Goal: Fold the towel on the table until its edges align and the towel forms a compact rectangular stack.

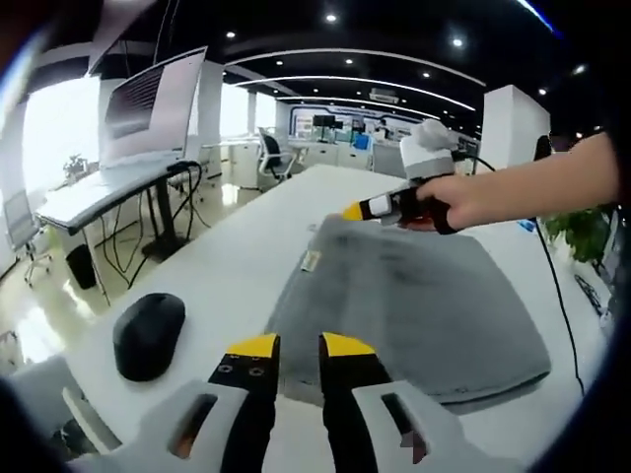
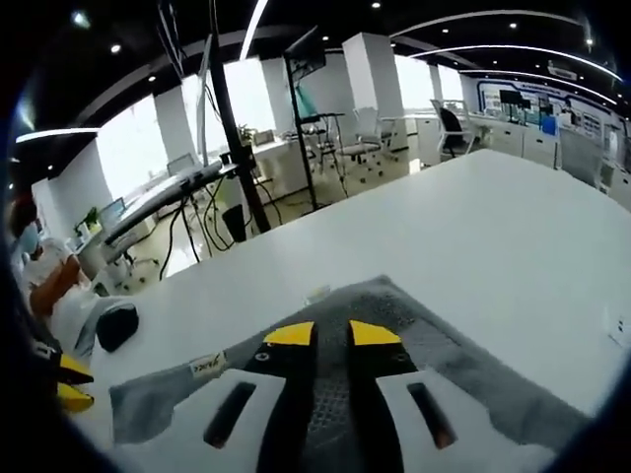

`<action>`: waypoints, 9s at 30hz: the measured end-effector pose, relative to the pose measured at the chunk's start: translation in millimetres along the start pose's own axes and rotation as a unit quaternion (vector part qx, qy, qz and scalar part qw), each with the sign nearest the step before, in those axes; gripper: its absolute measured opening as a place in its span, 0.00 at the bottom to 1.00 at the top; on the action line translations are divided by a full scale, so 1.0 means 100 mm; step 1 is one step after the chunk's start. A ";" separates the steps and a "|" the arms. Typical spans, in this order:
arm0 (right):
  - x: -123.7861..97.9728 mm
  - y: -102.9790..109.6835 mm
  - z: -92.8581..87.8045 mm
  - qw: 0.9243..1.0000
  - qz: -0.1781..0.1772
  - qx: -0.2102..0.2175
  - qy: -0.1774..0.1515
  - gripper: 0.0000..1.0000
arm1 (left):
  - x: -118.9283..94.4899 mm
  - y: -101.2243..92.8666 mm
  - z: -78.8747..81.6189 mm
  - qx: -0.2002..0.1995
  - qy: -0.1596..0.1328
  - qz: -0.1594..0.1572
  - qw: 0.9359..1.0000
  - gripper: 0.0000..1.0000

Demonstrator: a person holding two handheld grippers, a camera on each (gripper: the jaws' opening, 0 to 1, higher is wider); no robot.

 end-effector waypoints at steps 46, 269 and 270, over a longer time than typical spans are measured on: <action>-1.93 -0.33 0.01 0.997 -0.049 -0.055 0.005 0.53 | -0.68 -1.09 0.29 0.102 -0.016 -0.134 0.986 0.79; -4.05 -1.51 -1.04 0.959 -0.228 0.161 -0.047 0.00 | -1.06 -3.57 0.09 0.191 0.012 -0.524 0.830 0.03; -4.04 -1.49 -1.00 0.959 -0.226 0.163 -0.051 0.00 | -1.07 -3.54 0.11 0.190 0.008 -0.521 0.832 0.03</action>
Point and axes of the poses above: the point that each gripper's makers call its tool centre point, and the gripper's own axes: x roughly forward along the fingers, y roughly to its left, z roughly out of its top, the point moved 10 cm from there along -x, roughly backward along the fingers, and after that the axes turned 5 degrees about z, right-handed, at the moved point
